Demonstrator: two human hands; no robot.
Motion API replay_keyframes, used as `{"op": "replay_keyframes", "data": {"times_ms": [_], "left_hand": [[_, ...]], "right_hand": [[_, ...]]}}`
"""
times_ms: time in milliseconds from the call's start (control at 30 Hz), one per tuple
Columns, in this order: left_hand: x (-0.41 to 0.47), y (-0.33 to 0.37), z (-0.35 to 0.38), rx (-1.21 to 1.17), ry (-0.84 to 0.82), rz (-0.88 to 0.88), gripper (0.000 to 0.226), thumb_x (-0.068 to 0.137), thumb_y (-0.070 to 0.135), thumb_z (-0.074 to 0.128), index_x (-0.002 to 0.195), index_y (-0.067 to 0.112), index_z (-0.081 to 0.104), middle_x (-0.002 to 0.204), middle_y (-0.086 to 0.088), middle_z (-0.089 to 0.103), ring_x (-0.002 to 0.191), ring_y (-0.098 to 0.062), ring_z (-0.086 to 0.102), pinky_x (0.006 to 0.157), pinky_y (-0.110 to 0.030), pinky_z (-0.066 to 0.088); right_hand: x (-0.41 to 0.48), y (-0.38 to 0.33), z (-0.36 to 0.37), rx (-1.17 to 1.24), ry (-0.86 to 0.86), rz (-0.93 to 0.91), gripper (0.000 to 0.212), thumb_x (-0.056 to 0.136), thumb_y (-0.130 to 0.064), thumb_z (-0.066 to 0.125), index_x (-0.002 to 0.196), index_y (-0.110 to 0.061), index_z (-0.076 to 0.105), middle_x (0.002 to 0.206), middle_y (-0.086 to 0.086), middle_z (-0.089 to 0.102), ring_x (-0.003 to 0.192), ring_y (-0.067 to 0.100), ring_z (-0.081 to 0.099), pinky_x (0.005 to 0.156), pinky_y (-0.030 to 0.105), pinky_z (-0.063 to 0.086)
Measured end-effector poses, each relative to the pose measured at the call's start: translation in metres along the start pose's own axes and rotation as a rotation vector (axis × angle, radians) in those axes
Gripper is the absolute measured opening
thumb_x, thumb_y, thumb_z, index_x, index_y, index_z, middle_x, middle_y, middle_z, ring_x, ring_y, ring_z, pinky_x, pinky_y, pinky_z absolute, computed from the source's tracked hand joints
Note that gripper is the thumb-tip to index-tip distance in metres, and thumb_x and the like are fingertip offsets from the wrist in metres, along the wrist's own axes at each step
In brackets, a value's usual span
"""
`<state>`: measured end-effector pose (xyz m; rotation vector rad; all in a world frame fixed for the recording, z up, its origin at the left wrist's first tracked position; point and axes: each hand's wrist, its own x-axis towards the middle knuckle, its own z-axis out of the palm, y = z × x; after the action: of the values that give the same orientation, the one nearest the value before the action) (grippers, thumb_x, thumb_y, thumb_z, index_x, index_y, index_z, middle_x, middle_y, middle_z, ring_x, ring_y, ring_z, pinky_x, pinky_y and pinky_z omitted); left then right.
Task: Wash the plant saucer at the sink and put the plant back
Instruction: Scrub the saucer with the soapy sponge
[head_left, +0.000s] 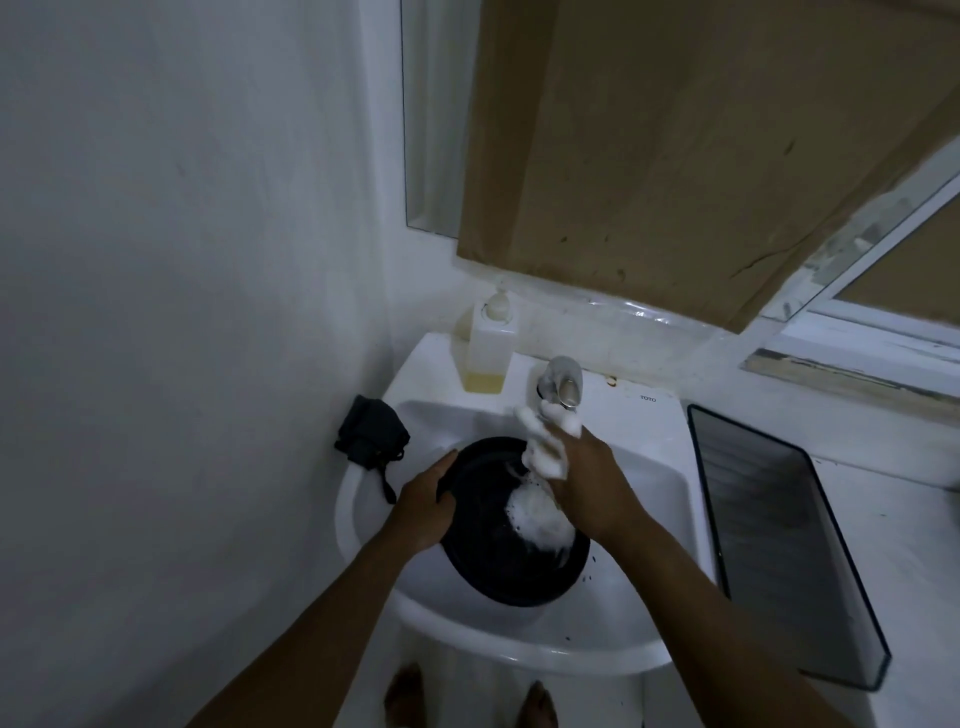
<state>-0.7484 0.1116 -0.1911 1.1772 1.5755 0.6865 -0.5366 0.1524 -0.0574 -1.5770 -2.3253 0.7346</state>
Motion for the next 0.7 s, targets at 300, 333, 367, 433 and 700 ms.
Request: {"op": "replay_keyframes", "data": {"times_ms": [300,333,367,433,700], "left_hand": [[-0.021,0.017,0.000,-0.146,0.134,0.045,0.045,0.104,0.020,0.041,0.148,0.030,0.038,0.139,0.016,0.044,0.126,-0.001,0.042,0.104,-0.016,0.033],[-0.022,0.019,0.000,-0.152,0.153,0.046,0.044,0.104,0.021,0.040,0.148,0.030,0.039,0.137,0.018,0.045,0.125,-0.001,0.043,0.103,-0.016,0.034],[-0.023,0.020,-0.001,-0.148,0.168,0.048,0.043,0.105,0.022,0.040,0.147,0.030,0.040,0.136,0.019,0.044,0.124,0.000,0.042,0.102,-0.015,0.034],[-0.024,0.021,-0.004,-0.122,0.182,0.056,0.042,0.105,0.024,0.040,0.146,0.031,0.041,0.133,0.022,0.044,0.122,0.003,0.042,0.096,-0.007,0.034],[-0.028,0.019,-0.023,-0.089,0.240,0.075,0.040,0.103,0.020,0.045,0.142,0.032,0.048,0.130,0.021,0.048,0.118,0.002,0.045,0.080,0.008,0.034]], "right_hand": [[-0.028,0.018,0.052,0.048,-0.007,0.228,0.062,0.092,-0.011,0.056,0.149,-0.009,0.031,0.144,0.016,0.038,0.129,0.031,0.043,0.107,0.037,0.037],[-0.030,0.013,0.062,-0.011,-0.051,0.231,0.062,0.094,-0.016,0.054,0.150,-0.011,0.028,0.148,0.017,0.034,0.131,0.032,0.040,0.108,0.040,0.036],[-0.032,0.006,0.068,-0.072,-0.089,0.208,0.056,0.097,-0.021,0.050,0.149,-0.015,0.030,0.150,0.016,0.032,0.132,0.030,0.039,0.109,0.041,0.035],[-0.038,-0.009,0.087,-0.063,-0.150,0.072,0.037,0.103,-0.028,0.041,0.140,-0.028,0.042,0.152,0.011,0.034,0.133,0.026,0.041,0.113,0.040,0.033],[-0.042,0.038,0.065,-0.105,-0.303,-0.179,0.065,0.100,-0.013,0.041,0.156,-0.026,0.009,0.162,0.007,0.016,0.145,0.027,0.024,0.114,0.029,0.024]]}}
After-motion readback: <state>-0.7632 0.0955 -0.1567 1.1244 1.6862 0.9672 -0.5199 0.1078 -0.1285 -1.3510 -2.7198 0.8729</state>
